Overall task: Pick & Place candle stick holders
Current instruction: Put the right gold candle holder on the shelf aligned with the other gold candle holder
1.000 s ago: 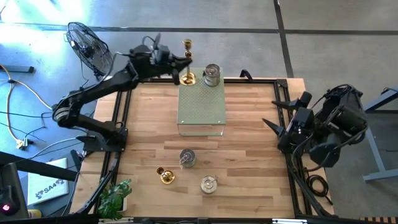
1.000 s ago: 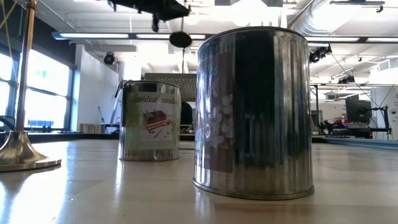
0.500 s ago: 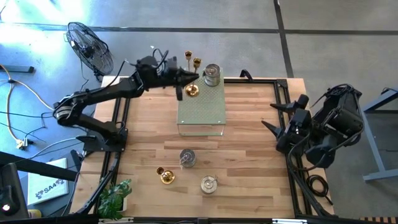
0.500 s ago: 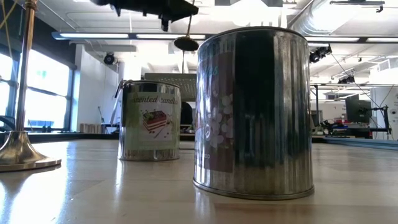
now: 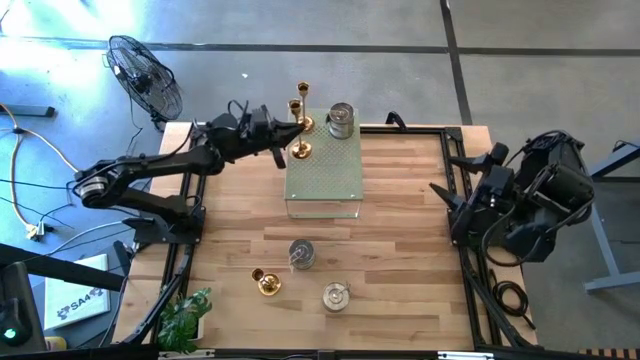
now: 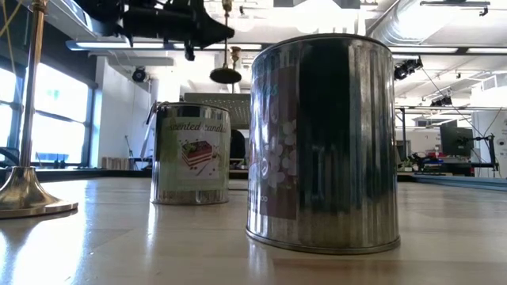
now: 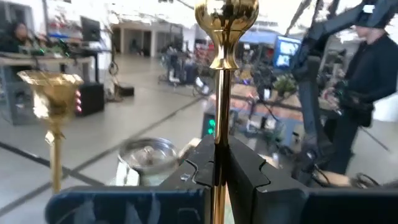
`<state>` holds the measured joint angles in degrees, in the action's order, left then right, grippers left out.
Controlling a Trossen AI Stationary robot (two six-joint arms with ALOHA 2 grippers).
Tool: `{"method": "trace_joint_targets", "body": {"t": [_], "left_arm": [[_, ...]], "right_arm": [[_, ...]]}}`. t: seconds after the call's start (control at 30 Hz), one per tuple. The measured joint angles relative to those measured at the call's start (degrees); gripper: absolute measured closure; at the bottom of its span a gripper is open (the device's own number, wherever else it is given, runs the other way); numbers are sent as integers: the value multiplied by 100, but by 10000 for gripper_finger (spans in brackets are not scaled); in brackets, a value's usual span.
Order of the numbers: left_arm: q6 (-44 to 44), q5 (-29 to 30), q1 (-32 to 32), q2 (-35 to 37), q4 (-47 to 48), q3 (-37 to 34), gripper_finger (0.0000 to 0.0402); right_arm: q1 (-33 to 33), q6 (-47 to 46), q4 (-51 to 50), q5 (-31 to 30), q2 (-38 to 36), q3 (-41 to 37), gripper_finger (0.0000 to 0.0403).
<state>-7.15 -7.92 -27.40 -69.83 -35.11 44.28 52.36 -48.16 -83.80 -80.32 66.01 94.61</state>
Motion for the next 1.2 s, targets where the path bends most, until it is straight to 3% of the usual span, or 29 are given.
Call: {"method": "trace_joint_targets", "body": {"t": [0.3,0.63,1.2], "left_arm": [[371,352,-37,-51,139,5,389],[121,-242,-413,-495,-49,5,389],[405,-281,-417,-1209,-584,12,389]], "right_arm": [[-2,538,512,36,-12,2,96],[-4,1183,1123,237,-12,2,96],[-4,1371,1297,533,-10,2,96]]}}
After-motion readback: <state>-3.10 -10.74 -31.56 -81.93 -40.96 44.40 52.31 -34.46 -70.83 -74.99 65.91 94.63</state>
